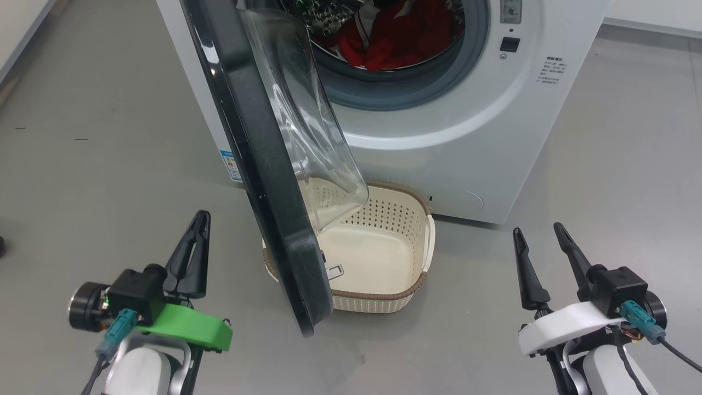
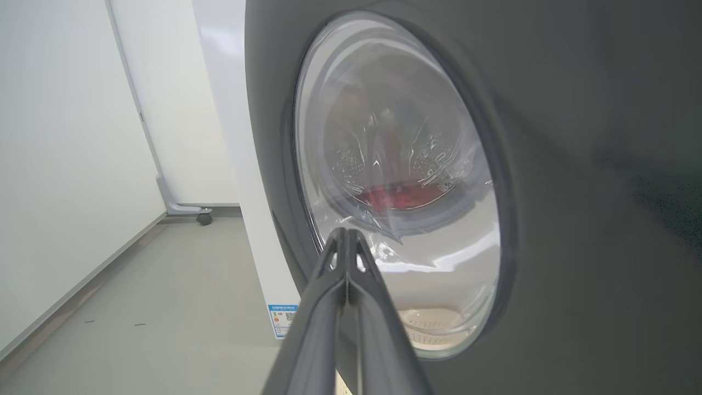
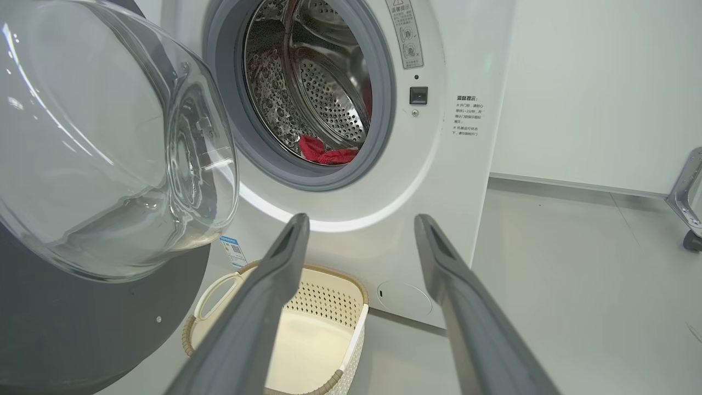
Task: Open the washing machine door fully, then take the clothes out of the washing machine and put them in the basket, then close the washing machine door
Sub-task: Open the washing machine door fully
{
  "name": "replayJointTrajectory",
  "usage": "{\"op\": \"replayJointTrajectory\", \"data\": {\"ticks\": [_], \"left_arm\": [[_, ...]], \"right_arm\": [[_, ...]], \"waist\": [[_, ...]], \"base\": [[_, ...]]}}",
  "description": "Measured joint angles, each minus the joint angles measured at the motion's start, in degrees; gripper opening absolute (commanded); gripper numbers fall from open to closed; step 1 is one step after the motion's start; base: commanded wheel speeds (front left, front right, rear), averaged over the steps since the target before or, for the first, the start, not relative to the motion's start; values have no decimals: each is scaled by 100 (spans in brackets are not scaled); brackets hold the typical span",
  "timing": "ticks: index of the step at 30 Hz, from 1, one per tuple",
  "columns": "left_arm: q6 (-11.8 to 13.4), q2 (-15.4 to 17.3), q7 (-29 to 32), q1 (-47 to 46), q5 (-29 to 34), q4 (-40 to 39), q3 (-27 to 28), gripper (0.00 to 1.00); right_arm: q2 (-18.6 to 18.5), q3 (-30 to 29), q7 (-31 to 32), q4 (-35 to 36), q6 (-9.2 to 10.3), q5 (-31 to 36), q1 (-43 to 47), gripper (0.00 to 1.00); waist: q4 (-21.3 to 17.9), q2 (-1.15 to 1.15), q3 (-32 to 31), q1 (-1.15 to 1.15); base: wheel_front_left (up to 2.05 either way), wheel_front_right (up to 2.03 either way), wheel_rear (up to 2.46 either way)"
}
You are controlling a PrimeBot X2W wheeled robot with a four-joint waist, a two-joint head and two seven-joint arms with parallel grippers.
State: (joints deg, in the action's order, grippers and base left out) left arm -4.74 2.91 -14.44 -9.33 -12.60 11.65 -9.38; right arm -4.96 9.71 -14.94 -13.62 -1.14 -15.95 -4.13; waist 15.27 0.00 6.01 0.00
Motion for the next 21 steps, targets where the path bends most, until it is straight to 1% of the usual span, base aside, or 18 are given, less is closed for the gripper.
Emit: {"op": "replayJointTrajectory", "data": {"ticks": [6,12,15,17,19,21], "left_arm": [[51,3,-1,-294,202,-942,87,0],[49,3,-32,-492,464,-1941,-4,0],[31,3,-34,-534,516,-2416,-163,0],[-24,4,-34,-555,539,-2700,-331,0],[-69,1,-35,-567,538,-2887,-534,0],[-120,2,-34,-559,528,-2972,-759,0]], "right_arm": [[45,-54,0,-31,-78,105,9,100],[73,-98,0,-86,-134,147,117,100],[96,-101,0,-97,-178,155,120,100],[109,-101,0,-97,-181,172,120,100],[119,-100,0,-99,-185,198,121,100],[124,-100,0,-105,-227,204,122,100]], "waist": [[35,0,-46,0],[81,0,-148,0],[91,0,-182,0],[93,0,-196,0],[92,0,-205,0],[86,0,-211,0]], "base": [[0,0,0],[0,0,0],[0,0,0],[0,0,0],[0,0,0],[0,0,0]]}}
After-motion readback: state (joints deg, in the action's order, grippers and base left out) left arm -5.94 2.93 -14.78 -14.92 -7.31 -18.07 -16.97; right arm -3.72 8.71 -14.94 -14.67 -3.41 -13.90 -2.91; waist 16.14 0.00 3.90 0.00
